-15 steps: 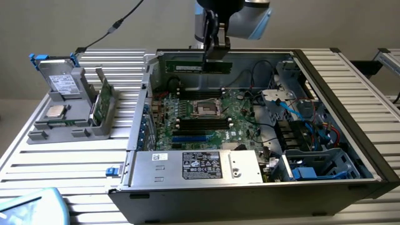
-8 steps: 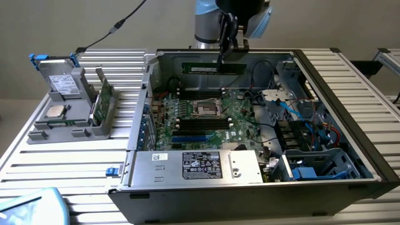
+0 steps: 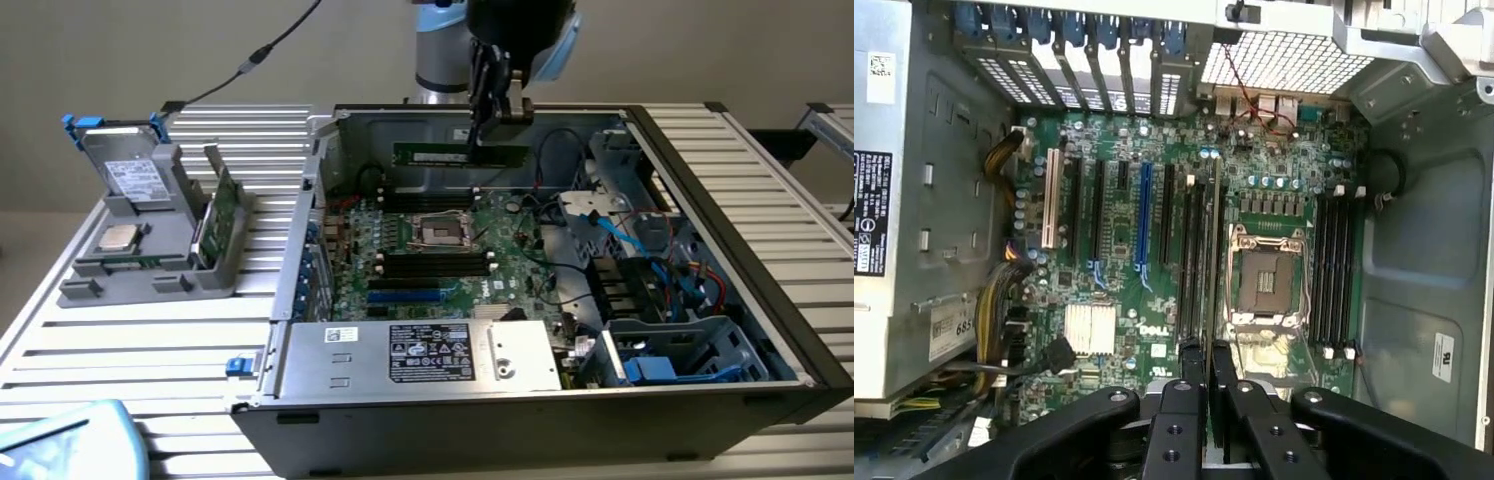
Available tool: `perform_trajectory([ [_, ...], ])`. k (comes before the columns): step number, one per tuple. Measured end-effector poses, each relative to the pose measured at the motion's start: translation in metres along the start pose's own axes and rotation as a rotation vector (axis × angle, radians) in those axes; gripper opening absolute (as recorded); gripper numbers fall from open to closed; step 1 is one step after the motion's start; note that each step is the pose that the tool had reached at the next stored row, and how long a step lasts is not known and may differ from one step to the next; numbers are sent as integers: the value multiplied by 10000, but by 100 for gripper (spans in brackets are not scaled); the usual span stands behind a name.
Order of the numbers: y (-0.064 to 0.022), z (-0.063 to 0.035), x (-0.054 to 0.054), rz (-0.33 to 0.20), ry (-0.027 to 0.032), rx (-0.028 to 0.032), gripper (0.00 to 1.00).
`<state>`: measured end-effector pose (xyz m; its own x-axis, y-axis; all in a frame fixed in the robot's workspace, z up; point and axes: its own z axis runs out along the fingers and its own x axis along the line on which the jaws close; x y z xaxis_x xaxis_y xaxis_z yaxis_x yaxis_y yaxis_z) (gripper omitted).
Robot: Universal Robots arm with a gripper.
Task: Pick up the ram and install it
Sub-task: 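Pick up the ram and move it above insertion slot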
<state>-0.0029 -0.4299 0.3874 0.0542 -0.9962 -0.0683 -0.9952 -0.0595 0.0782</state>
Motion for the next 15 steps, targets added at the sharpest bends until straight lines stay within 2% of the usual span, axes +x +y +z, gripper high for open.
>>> perform_trajectory([
  [5,12,84,-39,25,-3,13,14],
  [7,29,111,-43,60,-4,42,14],
  [9,41,128,-46,99,-3,100,14],
  [13,54,157,-49,190,-4,268,14],
  [15,63,174,-51,243,-5,315,14],
])
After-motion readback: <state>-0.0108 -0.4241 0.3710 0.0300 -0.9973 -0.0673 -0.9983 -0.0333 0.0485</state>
